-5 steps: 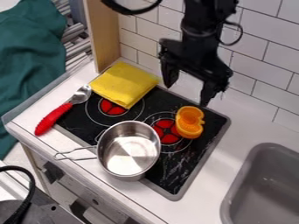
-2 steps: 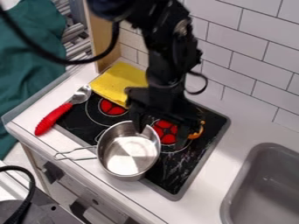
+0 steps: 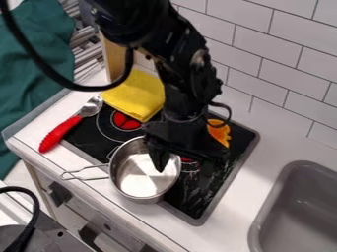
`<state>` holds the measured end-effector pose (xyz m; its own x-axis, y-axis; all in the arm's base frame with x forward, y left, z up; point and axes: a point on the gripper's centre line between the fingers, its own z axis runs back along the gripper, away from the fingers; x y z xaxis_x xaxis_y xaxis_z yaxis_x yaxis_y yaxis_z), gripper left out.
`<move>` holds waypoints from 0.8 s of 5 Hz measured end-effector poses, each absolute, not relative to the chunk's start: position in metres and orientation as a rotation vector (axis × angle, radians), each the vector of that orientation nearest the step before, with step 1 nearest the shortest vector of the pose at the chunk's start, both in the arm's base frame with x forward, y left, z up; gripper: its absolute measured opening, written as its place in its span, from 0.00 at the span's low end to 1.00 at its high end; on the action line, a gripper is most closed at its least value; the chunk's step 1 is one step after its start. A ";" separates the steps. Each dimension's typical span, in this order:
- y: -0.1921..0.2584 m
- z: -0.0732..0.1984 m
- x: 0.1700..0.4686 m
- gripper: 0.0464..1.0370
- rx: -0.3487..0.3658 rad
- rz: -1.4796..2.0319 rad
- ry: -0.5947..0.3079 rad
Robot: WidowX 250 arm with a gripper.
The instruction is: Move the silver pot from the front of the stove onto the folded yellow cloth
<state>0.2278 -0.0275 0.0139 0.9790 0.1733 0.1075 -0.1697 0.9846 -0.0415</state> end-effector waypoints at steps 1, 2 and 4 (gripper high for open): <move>-0.027 0.005 0.229 0.96 -0.039 0.175 -0.088; -0.023 -0.007 0.240 0.96 -0.026 0.167 -0.060; -0.021 -0.024 0.256 0.96 -0.013 0.143 -0.031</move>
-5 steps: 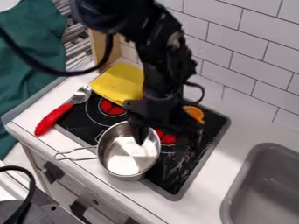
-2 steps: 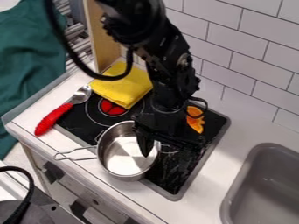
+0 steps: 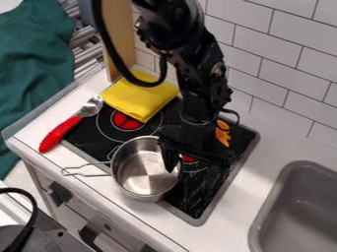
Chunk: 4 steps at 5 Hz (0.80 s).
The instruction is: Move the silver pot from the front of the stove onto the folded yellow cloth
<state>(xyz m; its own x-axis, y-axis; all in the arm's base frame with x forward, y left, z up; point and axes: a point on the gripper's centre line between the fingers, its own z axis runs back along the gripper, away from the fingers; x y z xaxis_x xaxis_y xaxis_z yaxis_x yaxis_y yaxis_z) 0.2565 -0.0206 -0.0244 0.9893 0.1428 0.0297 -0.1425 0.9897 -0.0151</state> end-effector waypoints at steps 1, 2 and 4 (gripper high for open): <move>-0.022 -0.034 0.259 0.96 -0.024 0.150 -0.008; -0.022 -0.037 0.260 0.91 -0.031 0.146 -0.006; -0.020 -0.041 0.258 0.33 -0.041 0.172 -0.019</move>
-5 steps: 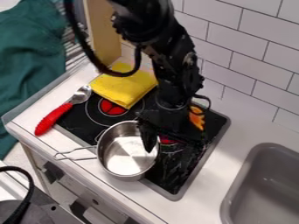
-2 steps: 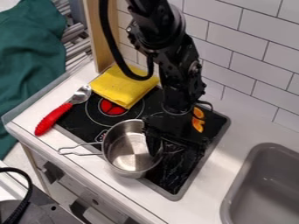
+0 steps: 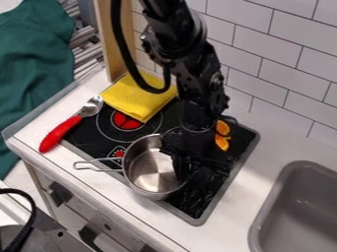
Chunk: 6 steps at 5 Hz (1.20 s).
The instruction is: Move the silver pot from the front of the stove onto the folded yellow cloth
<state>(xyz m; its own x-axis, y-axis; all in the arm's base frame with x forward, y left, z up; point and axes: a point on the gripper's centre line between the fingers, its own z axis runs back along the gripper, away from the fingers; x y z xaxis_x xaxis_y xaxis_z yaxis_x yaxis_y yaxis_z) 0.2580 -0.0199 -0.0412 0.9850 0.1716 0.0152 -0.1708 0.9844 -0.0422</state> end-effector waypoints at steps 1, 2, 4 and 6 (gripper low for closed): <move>-0.018 -0.043 0.254 0.12 -0.047 0.180 -0.010; -0.018 -0.041 0.253 0.04 -0.050 0.177 -0.013; -0.013 -0.022 0.241 0.02 -0.040 0.176 -0.047; -0.005 0.037 0.260 0.01 0.056 0.050 -0.176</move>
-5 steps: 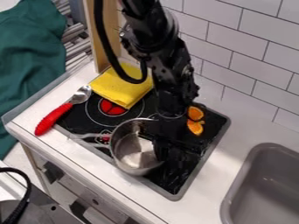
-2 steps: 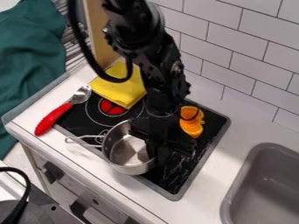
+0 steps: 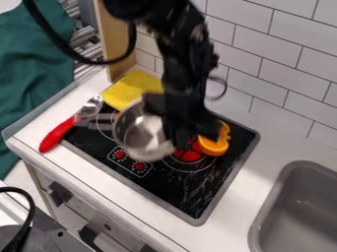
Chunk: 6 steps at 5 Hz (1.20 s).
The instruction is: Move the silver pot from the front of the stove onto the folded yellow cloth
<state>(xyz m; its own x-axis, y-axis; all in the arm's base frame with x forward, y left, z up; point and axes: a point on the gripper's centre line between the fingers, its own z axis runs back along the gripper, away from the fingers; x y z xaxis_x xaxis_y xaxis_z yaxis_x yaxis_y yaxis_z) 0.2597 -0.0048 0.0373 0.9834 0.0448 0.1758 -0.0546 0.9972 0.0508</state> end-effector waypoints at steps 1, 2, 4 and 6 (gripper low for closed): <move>0.005 0.055 0.282 0.01 0.100 -0.033 -0.206; 0.025 0.050 0.305 0.01 0.136 -0.077 -0.181; 0.070 0.030 0.322 0.01 0.143 -0.047 -0.114; 0.096 0.005 0.324 0.01 0.128 -0.012 -0.067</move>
